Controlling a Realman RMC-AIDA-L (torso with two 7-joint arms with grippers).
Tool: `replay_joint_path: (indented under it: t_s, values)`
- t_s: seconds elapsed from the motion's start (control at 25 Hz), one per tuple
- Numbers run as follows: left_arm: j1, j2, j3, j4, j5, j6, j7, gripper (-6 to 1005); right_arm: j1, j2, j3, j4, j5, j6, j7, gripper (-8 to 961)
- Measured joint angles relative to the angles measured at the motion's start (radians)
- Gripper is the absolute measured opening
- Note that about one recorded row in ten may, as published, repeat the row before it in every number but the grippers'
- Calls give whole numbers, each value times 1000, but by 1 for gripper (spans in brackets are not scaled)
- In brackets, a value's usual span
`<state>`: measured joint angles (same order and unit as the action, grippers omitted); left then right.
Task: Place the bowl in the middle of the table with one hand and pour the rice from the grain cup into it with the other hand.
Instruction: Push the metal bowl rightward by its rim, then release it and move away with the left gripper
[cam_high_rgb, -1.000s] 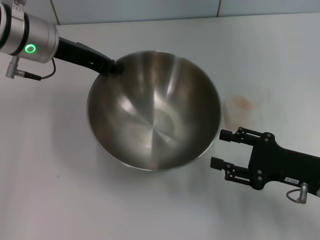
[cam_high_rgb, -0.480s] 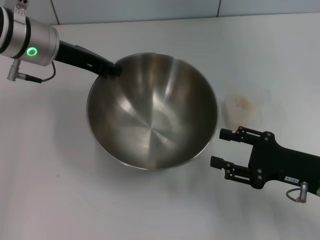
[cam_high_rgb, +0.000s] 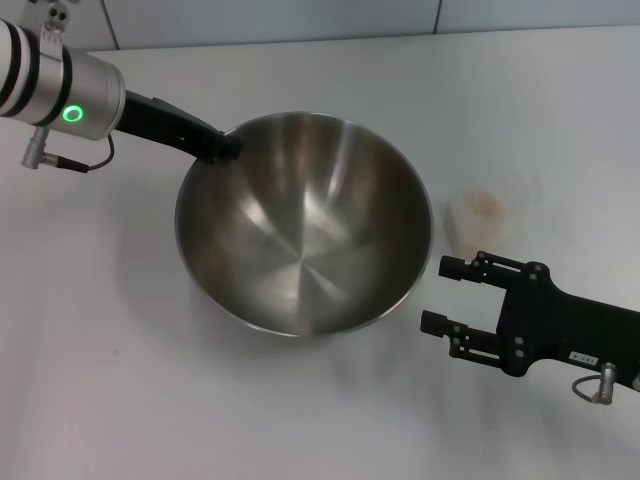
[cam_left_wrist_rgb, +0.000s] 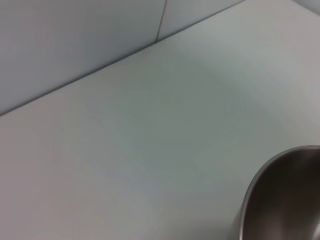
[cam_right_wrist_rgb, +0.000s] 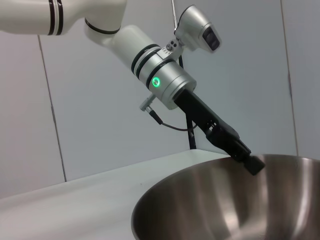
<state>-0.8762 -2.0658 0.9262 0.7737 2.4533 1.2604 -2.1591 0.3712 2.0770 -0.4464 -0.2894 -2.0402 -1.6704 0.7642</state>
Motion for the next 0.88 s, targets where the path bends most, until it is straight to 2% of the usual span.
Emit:
replay_joint_path:
  t_s: [0.28, 0.68, 0.88]
  values:
    - [0, -1, 10, -17, -2, -21, 0, 40, 0, 0, 0, 1, 0, 0, -1, 657]
    - [6, 0, 7, -9, -6, -31, -9, 132, 0, 0, 0, -1, 0, -1, -1, 656]
    - [9, 0, 3, -3, -15, -36, -8, 293, 0, 0, 0, -2, 0, -2, -2, 655]
